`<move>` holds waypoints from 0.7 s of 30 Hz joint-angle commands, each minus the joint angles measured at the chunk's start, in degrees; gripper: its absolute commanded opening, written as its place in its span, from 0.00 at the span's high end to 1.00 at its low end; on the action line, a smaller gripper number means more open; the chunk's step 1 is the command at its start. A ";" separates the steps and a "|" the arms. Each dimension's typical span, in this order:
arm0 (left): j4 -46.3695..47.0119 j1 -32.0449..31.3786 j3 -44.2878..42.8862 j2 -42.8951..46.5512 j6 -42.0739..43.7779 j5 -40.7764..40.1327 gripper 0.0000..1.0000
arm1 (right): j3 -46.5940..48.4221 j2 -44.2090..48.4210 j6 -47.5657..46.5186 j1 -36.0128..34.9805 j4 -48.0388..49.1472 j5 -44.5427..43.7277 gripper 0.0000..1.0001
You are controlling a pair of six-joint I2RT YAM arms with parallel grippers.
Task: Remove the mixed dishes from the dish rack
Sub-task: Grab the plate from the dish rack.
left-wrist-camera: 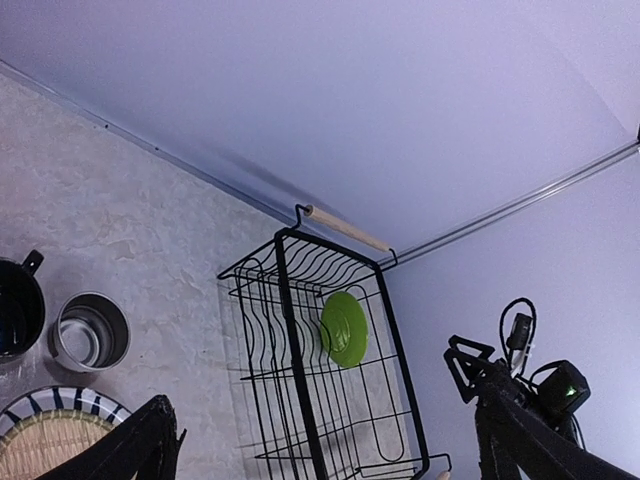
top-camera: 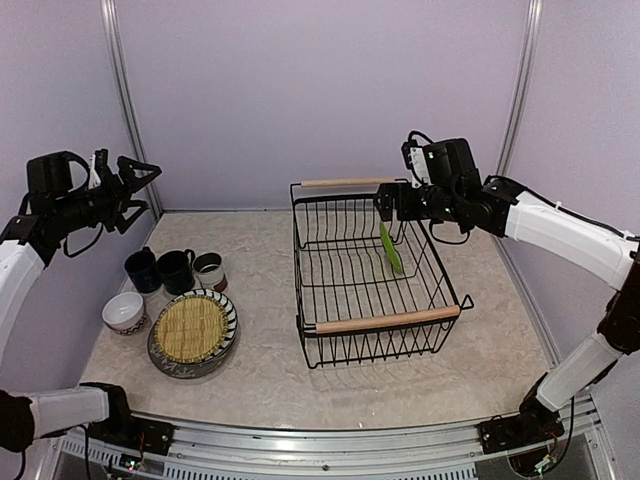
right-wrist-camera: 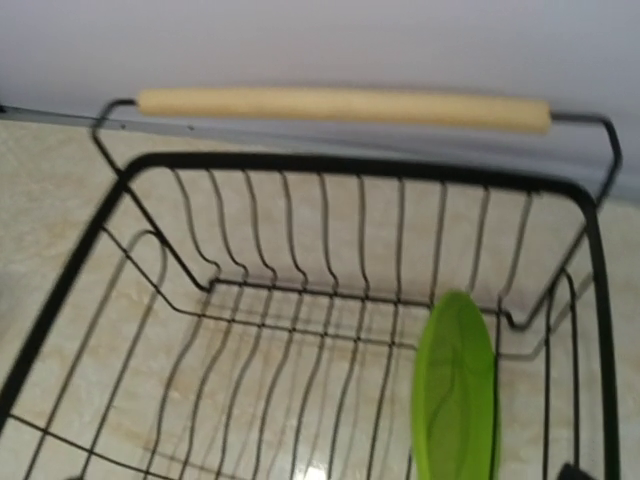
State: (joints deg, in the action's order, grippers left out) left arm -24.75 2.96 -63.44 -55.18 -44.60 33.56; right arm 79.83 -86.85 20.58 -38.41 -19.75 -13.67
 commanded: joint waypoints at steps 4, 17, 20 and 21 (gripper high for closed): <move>1.84 -5.08 -9.33 -7.17 7.50 2.01 0.01 | 2.00 -6.13 4.97 3.94 -4.39 6.61 0.00; -3.13 -5.73 -9.40 -13.19 16.92 3.95 0.01 | 14.06 -21.05 -1.17 4.05 -13.21 -0.61 0.00; -3.10 -5.36 -8.21 -12.28 17.70 2.90 0.01 | 17.54 -24.29 -2.24 4.14 -14.79 -2.01 0.01; -3.15 -5.34 -8.00 -12.03 17.85 2.64 0.01 | 18.88 -25.50 -2.62 4.16 -15.52 -2.67 0.02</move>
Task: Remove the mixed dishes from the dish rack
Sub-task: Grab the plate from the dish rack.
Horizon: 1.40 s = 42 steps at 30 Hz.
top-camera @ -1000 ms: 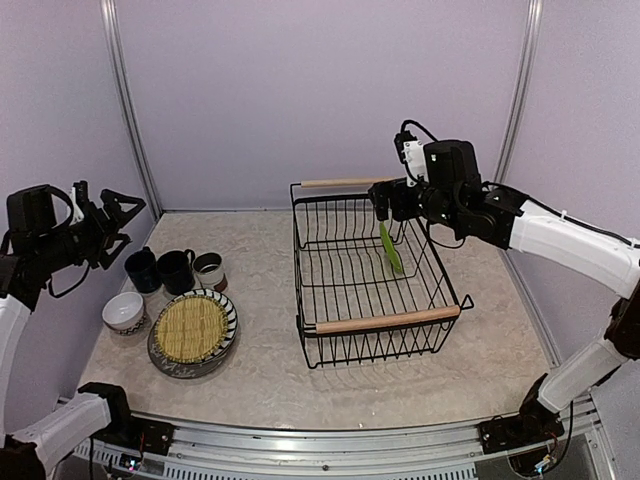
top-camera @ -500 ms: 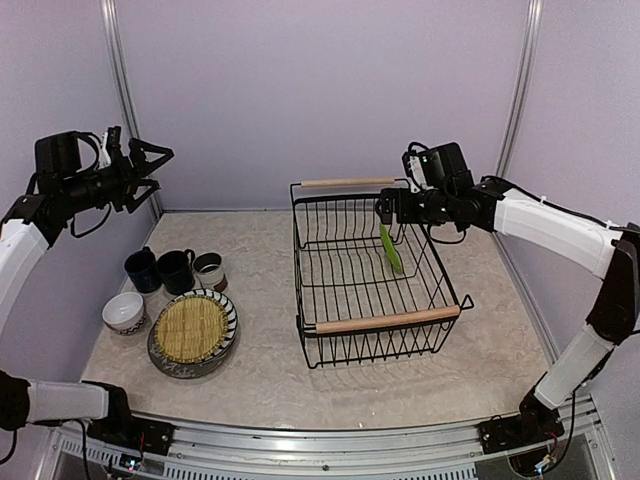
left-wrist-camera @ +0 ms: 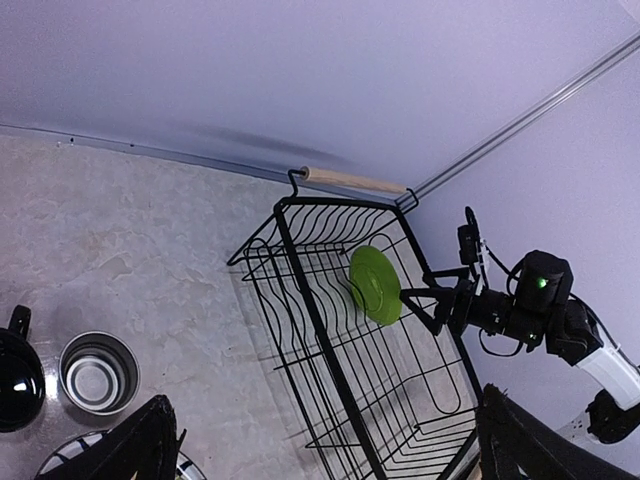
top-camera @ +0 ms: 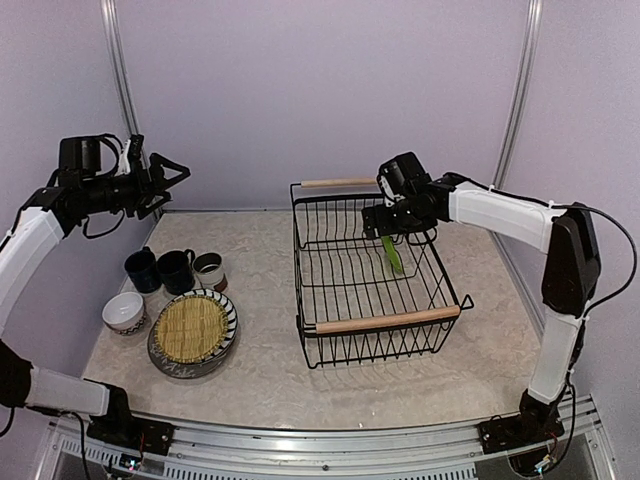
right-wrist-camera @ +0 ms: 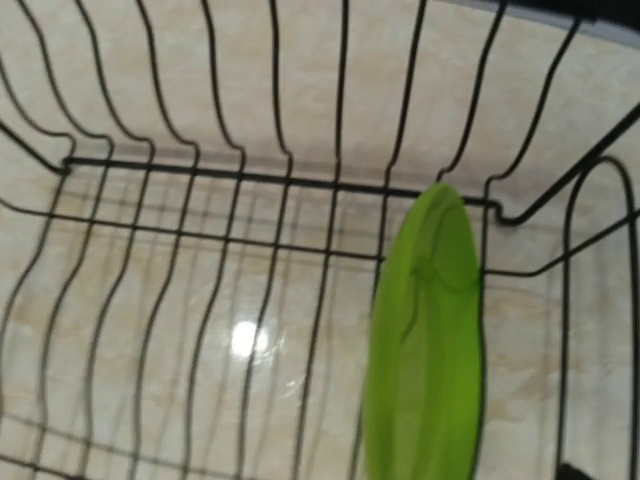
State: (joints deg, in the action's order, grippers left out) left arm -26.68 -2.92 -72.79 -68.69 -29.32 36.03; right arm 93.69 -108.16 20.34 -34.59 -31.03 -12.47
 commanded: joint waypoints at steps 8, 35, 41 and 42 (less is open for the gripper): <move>-0.53 1.62 2.32 2.53 2.44 -0.08 0.01 | 11.24 -11.05 -3.18 0.33 -7.95 -6.51 0.24; 1.69 -3.23 4.97 5.17 3.31 -2.27 0.01 | 1.27 -9.35 -4.82 0.32 3.16 -8.15 0.87; 2.29 -3.89 5.69 6.63 3.40 -3.17 0.01 | 2.39 -8.26 -5.30 0.19 3.14 -8.23 1.00; 2.14 -3.93 5.53 6.43 3.39 -3.08 0.01 | 2.61 -7.96 -5.43 0.21 3.19 -7.90 1.00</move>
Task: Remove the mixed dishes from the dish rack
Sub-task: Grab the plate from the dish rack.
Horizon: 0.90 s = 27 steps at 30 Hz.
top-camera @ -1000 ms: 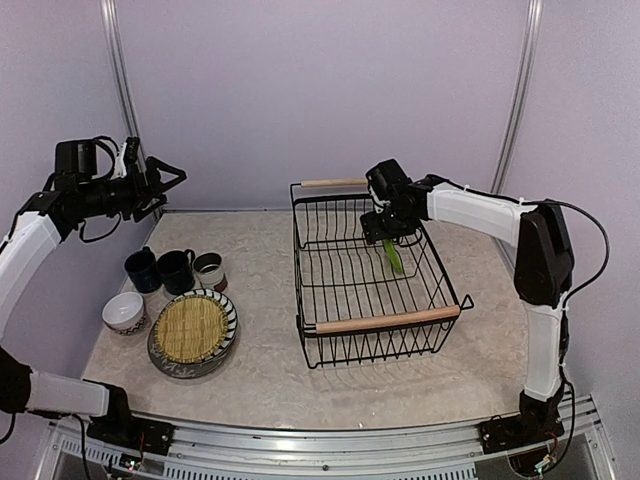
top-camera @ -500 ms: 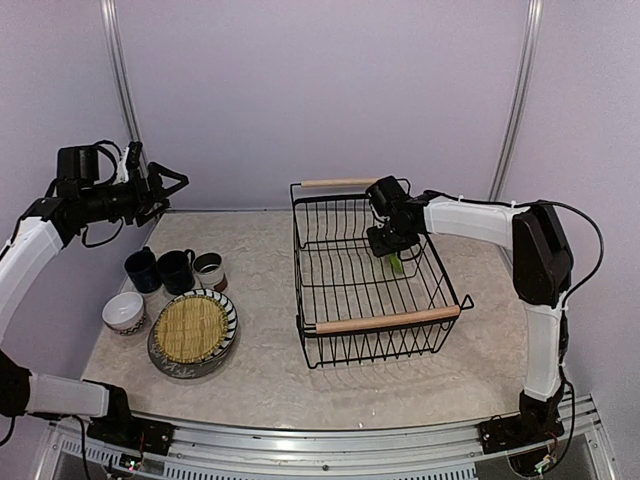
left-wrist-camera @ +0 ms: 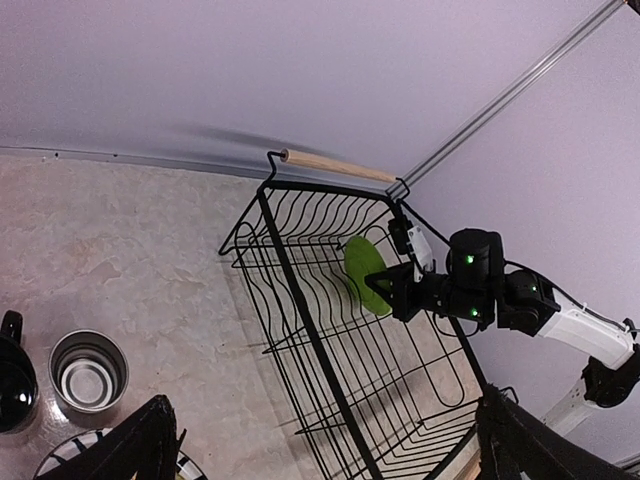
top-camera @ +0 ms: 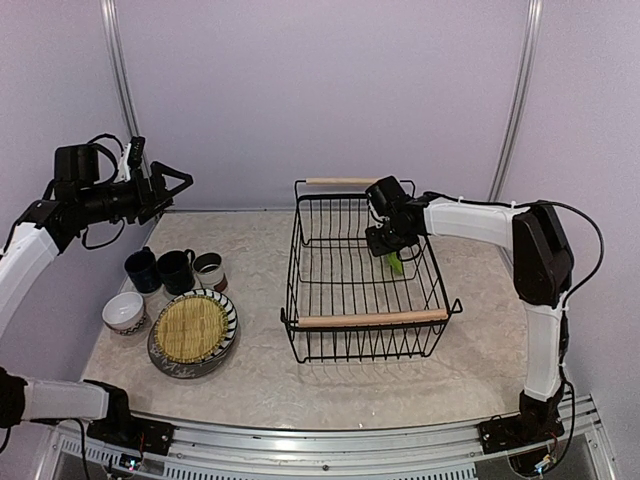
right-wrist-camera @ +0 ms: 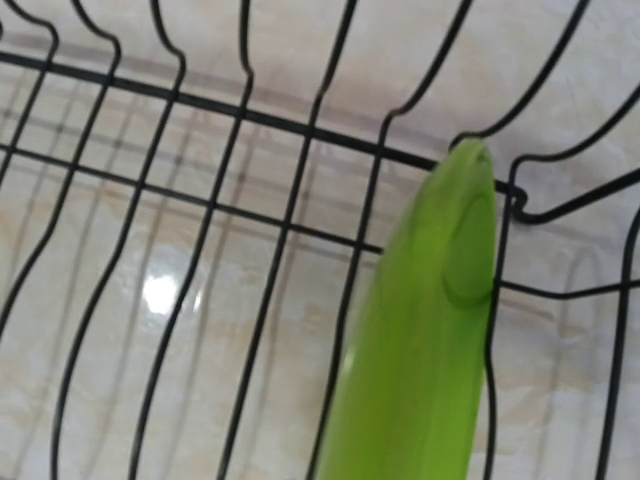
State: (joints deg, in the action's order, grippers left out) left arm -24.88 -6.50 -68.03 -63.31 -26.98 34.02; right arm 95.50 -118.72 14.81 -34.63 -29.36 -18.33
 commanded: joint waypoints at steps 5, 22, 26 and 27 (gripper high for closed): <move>0.06 -0.68 0.53 0.72 1.14 -1.08 0.01 | 1.05 4.70 0.92 0.20 1.80 0.85 1.00; -1.34 -1.29 -0.63 -1.76 0.53 0.81 0.01 | -10.58 19.17 1.15 -0.08 12.84 10.42 1.00; -1.44 -1.49 -0.79 -3.23 -0.03 1.92 0.01 | -16.43 24.61 -2.24 -1.75 17.86 11.23 1.00; -1.36 -1.57 -0.79 -3.58 -0.19 2.15 0.01 | -17.83 25.65 -3.05 -2.54 19.08 11.16 1.00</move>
State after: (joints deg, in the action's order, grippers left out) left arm -25.23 -7.60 -67.96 -65.43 -26.76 34.54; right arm 82.15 -98.13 15.79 -34.76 -17.10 -7.97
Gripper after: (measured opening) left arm 0.990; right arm 0.054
